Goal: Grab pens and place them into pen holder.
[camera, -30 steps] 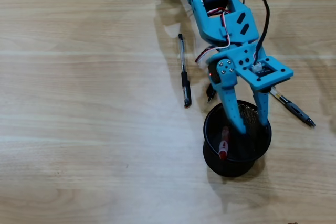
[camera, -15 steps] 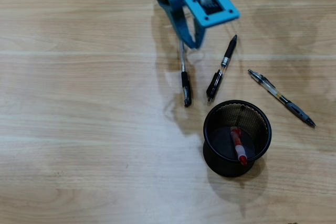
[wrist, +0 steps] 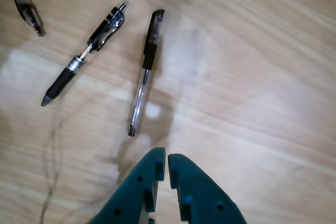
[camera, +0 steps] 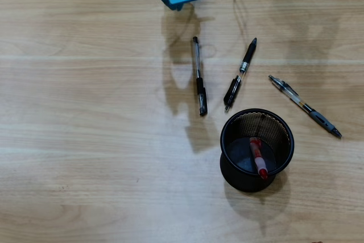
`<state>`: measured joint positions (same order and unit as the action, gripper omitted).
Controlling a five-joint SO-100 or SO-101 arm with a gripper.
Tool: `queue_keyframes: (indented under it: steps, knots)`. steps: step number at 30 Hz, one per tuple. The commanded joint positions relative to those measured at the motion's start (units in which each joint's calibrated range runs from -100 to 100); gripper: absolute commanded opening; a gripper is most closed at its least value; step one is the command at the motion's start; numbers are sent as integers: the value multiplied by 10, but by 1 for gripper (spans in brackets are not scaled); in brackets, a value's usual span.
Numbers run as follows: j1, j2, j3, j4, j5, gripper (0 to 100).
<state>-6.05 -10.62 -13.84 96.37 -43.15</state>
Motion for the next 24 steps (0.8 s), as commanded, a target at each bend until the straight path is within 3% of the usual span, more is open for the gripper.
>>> queue_keyframes:
  steps: [1,13,24]
  knots:
    - [-14,-25,20,-18,-3,2]
    - [-83,10,135,-159,-40,2]
    - [-77,12,144,-185,-42,3]
